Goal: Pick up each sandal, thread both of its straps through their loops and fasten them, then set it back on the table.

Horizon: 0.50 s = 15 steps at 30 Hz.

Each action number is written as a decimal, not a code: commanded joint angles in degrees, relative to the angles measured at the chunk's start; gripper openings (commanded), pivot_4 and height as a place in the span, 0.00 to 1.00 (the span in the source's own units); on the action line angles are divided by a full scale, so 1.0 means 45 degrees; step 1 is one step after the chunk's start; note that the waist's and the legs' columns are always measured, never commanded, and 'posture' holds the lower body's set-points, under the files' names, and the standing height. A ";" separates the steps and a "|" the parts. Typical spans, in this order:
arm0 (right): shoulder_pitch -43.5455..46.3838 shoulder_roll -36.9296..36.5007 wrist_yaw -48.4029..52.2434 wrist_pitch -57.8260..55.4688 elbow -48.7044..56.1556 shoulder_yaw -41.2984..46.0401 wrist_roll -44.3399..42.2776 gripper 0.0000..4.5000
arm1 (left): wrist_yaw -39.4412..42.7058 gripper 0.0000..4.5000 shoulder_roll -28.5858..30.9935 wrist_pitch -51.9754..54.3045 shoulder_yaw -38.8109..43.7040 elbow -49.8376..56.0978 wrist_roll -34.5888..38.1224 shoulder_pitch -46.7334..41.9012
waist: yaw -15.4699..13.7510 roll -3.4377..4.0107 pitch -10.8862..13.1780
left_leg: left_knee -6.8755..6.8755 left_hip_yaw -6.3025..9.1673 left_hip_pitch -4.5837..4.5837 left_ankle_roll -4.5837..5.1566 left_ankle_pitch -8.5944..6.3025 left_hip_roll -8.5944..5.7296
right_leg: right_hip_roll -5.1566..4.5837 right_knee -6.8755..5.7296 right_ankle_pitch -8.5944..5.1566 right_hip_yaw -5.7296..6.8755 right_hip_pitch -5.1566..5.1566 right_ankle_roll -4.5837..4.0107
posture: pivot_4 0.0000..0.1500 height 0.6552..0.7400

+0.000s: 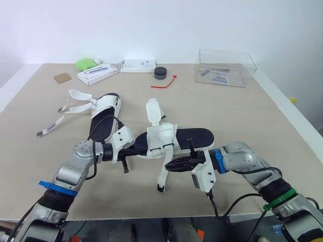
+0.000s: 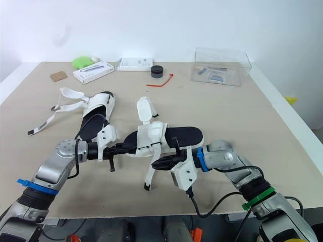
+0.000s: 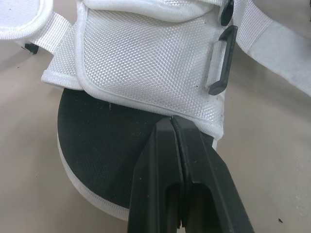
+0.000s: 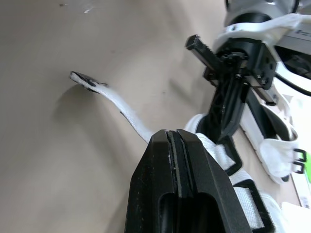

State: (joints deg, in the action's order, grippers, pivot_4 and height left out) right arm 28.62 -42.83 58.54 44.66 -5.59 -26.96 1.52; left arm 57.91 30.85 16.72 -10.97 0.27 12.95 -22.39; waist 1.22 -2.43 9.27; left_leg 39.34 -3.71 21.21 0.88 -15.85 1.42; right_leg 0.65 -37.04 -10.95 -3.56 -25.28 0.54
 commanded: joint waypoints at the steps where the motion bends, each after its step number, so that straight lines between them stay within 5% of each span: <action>1: 0.0183 -0.0373 0.0354 0.0869 0.0268 0.0072 0.0595 0.02 | 0.0069 0.00 0.0085 0.0121 -0.0085 -0.0032 -0.0087 0.0063 | -0.0001 0.0000 0.0000 | 0.0000 0.0000 0.0000 0.0000 0.0000 0.0000 | 0.0001 0.0000 0.0000 0.0003 0.0000 0.0001 | 1.00 1.00; 4: 0.0196 -0.0473 0.0519 0.1182 0.0256 0.0045 0.0730 0.15 | 0.0081 0.00 0.0099 0.0146 -0.0083 0.0010 -0.0074 0.0098 | -0.0001 -0.0001 0.0000 | 0.0000 -0.0010 -0.0001 0.0000 -0.0001 -0.0001 | 0.0000 0.0001 -0.0001 0.0007 -0.0001 0.0004 | 1.00 1.00; 10: 0.0569 -0.0411 -0.0663 0.3831 -0.0510 0.0532 0.2526 0.67 | 0.0083 0.00 0.0065 0.0170 -0.0104 -0.0008 -0.0057 0.0105 | 0.0000 -0.0001 0.0000 | 0.0000 -0.0015 -0.0003 0.0000 -0.0001 -0.0001 | 0.0002 0.0000 0.0000 0.0009 -0.0002 0.0005 | 1.00 1.00; 15: 0.0878 -0.0112 -0.1611 0.4388 -0.0887 0.0560 0.3237 0.67 | 0.0079 0.00 0.0054 0.0166 -0.0094 -0.0047 -0.0063 0.0076 | 0.0002 -0.0001 0.0000 | 0.0000 -0.0028 -0.0004 -0.0001 -0.0002 -0.0002 | -0.0002 0.0001 0.0000 -0.0011 -0.0003 0.0006 | 1.00 1.00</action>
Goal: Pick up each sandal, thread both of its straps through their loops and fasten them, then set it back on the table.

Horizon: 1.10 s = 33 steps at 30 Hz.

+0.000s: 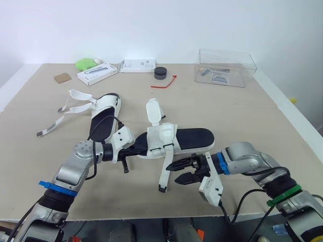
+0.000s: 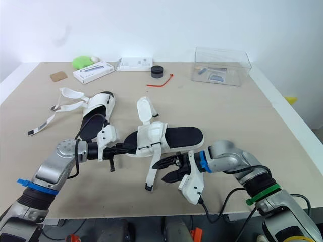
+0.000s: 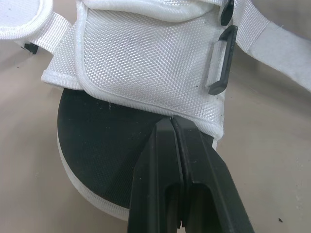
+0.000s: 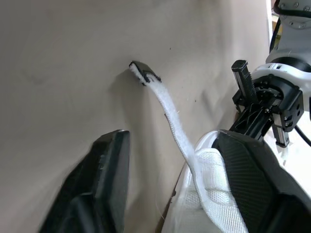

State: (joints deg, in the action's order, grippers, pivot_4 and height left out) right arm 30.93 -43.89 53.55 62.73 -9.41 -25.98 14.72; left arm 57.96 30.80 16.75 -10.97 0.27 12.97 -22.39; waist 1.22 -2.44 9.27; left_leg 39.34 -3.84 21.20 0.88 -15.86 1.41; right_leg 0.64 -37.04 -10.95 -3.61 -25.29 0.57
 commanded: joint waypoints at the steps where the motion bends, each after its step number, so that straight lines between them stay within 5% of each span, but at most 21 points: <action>1: 0.0460 0.0176 -0.0591 0.0416 -0.0076 0.0268 0.0384 0.67 | 0.0067 0.00 0.0065 0.0156 -0.0094 -0.0057 -0.0074 0.0070 | 0.0000 0.0000 0.0000 | 0.0000 0.0001 -0.0001 0.0000 0.0000 0.0000 | 0.0000 0.0000 0.0001 -0.0007 0.0001 0.0000 | 1.00 1.00; 10: 0.1280 0.0766 -0.0943 -0.0046 -0.0294 -0.0203 0.1162 0.67 | 0.0032 0.00 0.0053 0.0168 -0.0076 -0.0031 -0.0073 0.0067 | 0.0002 0.0000 0.0000 | 0.0000 -0.0001 -0.0003 0.0000 0.0000 0.0001 | 0.0001 -0.0001 0.0003 -0.0024 0.0000 -0.0003 | 1.00 1.00; 13: 0.1379 0.0777 -0.0682 -0.0551 -0.0155 -0.0427 0.0620 0.48 | 0.0014 0.00 0.0058 0.0177 -0.0078 0.0016 -0.0073 0.0123 | 0.0003 0.0000 0.0000 | 0.0000 -0.0003 -0.0003 0.0000 0.0000 0.0000 | 0.0000 -0.0001 0.0003 -0.0027 0.0000 -0.0003 | 1.00 1.00; 17: 0.1018 0.0824 -0.0220 -0.2105 0.0135 -0.0452 -0.1055 0.03 | -0.0012 0.00 0.0070 0.0205 -0.0071 0.0074 -0.0066 0.0191 | 0.0003 0.0000 0.0000 | 0.0000 0.0002 -0.0004 0.0000 0.0000 0.0002 | 0.0001 -0.0001 0.0004 -0.0025 0.0002 -0.0005 | 1.00 1.00; 25: -0.0097 0.1116 0.0769 -0.8108 0.2320 0.0323 -0.5183 0.01 | -0.0019 0.00 0.0024 0.0147 -0.0094 0.0005 -0.0091 0.0175 | 0.0000 0.0000 -0.0001 | 0.0001 0.0009 -0.0003 0.0003 -0.0001 0.0011 | -0.0010 -0.0001 0.0009 -0.0021 0.0003 -0.0007 | 1.00 1.00; 33: -0.0687 0.2151 -0.0536 -1.4781 0.4220 0.2082 -0.7852 0.01 | -0.0004 0.00 -0.0032 0.0138 -0.0159 0.0016 -0.0108 0.0154 | -0.0005 0.0001 -0.0001 | 0.0001 0.0025 0.0006 0.0003 -0.0002 0.0019 | 0.0001 -0.0001 0.0027 0.0005 0.0001 0.0025 | 1.00 1.00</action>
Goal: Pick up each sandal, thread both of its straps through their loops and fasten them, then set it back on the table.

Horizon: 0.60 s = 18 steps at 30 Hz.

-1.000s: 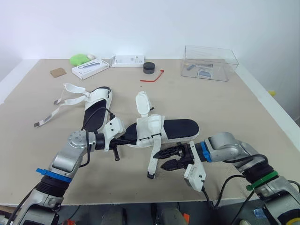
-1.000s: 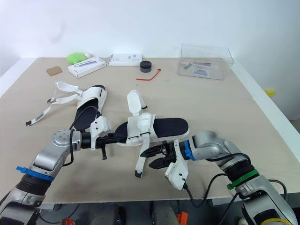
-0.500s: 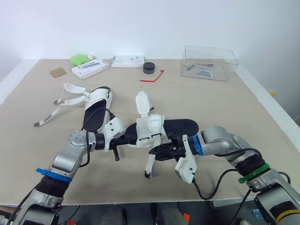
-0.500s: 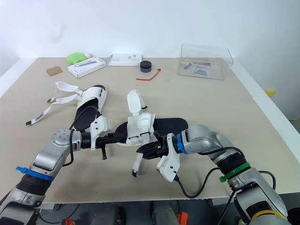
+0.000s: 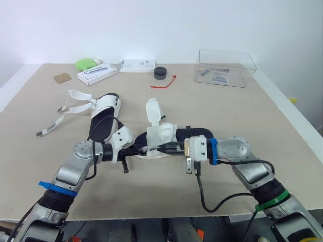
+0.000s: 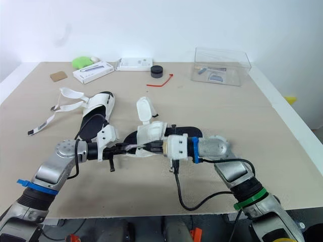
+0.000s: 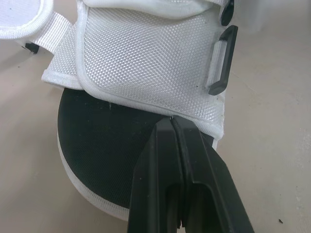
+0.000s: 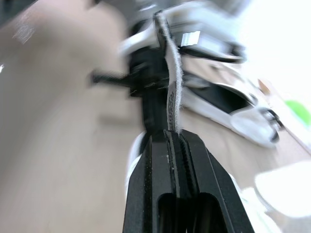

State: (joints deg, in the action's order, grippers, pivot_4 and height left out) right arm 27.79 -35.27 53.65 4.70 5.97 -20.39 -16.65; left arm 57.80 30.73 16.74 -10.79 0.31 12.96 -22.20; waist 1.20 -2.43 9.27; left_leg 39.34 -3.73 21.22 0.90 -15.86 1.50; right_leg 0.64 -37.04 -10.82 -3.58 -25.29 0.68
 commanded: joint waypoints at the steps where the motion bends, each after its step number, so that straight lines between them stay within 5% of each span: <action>1: 0.0002 0.0362 -0.0703 -0.2583 0.0939 0.1030 -0.1141 0.01 | 0.0037 0.00 -0.0015 0.0141 -0.0201 0.0001 -0.0106 0.0106 | 0.0000 0.0000 0.0000 | 0.0000 -0.0001 0.0003 0.0000 0.0000 -0.0001 | 0.0001 0.0001 0.0000 0.0003 -0.0002 0.0000 | 1.00 1.00; 18: 0.0907 0.2343 -0.4214 -1.0587 0.1072 0.3451 -0.3319 0.01 | 0.0033 0.00 -0.0019 0.0205 -0.0168 0.0096 -0.0073 0.0158 | 0.0005 0.0001 0.0000 | -0.0001 0.0006 0.0024 -0.0001 -0.0001 -0.0004 | 0.0007 0.0005 0.0006 0.0018 -0.0012 0.0020 | 1.00 1.00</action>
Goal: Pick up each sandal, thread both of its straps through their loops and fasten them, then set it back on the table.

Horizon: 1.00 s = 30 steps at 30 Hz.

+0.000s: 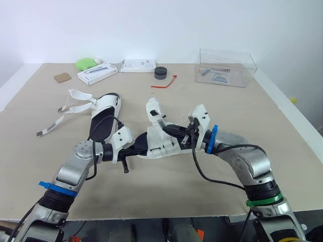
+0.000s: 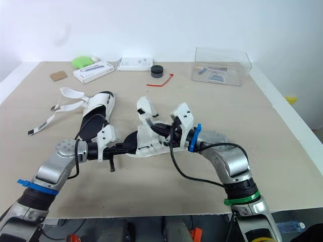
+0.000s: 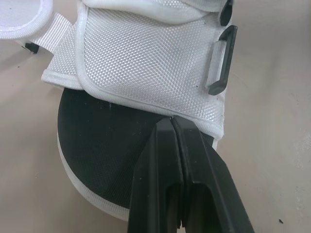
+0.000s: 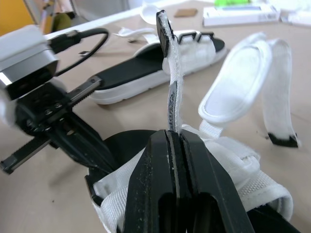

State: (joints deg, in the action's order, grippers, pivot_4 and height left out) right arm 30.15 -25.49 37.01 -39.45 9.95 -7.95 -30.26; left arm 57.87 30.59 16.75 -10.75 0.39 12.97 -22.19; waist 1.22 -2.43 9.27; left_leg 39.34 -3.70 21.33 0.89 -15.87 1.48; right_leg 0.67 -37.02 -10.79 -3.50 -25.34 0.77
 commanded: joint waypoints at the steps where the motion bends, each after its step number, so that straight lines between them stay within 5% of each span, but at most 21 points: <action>1: 0.0480 0.0215 -0.0679 -0.1157 0.0094 0.0765 -0.0365 0.01 | 0.0005 0.00 0.0005 0.0209 -0.0173 0.0088 -0.0071 0.0166 | 0.0000 0.0000 0.0000 | 0.0000 0.0002 0.0001 0.0000 0.0000 0.0000 | 0.0002 0.0002 -0.0001 0.0004 0.0001 0.0001 | 1.00 1.00; 13: 0.1009 0.0491 -0.1418 -0.3868 -0.0207 0.1232 -0.0765 0.01 | -0.0036 0.00 -0.0029 0.0248 -0.0148 0.0092 -0.0059 0.0158 | 0.0003 0.0001 -0.0001 | 0.0000 0.0004 0.0010 0.0000 0.0000 -0.0001 | -0.0001 0.0007 0.0001 0.0020 -0.0003 0.0008 | 1.00 1.00; 22: 0.1148 0.0188 -0.1358 -0.2467 0.0082 0.0836 0.0421 0.91 | -0.0001 0.00 -0.0046 0.0312 -0.0154 0.0106 -0.0060 0.0148 | 0.0009 0.0002 -0.0001 | -0.0001 0.0006 0.0013 0.0001 -0.0002 -0.0001 | 0.0000 0.0012 -0.0002 0.0027 -0.0005 0.0010 | 1.00 1.00; 30: 0.1735 -0.0418 -0.0131 0.1156 -0.0668 0.0385 0.2230 0.91 | 0.0079 0.00 -0.0041 0.0239 -0.0176 0.0031 -0.0105 0.0077 | 0.0010 0.0004 0.0001 | -0.0009 0.0003 0.0021 0.0003 -0.0008 -0.0005 | -0.0001 0.0017 -0.0009 0.0027 -0.0012 0.0023 | 1.00 1.00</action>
State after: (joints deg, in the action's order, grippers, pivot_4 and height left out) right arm 35.90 -27.03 34.95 -38.23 6.80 -6.94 -21.07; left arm 57.97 30.37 17.39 -10.49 0.67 13.02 -22.12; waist 1.27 -2.41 9.27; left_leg 39.30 -3.69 21.42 0.90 -15.90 1.45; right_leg 0.66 -36.94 -10.84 -3.38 -25.40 0.88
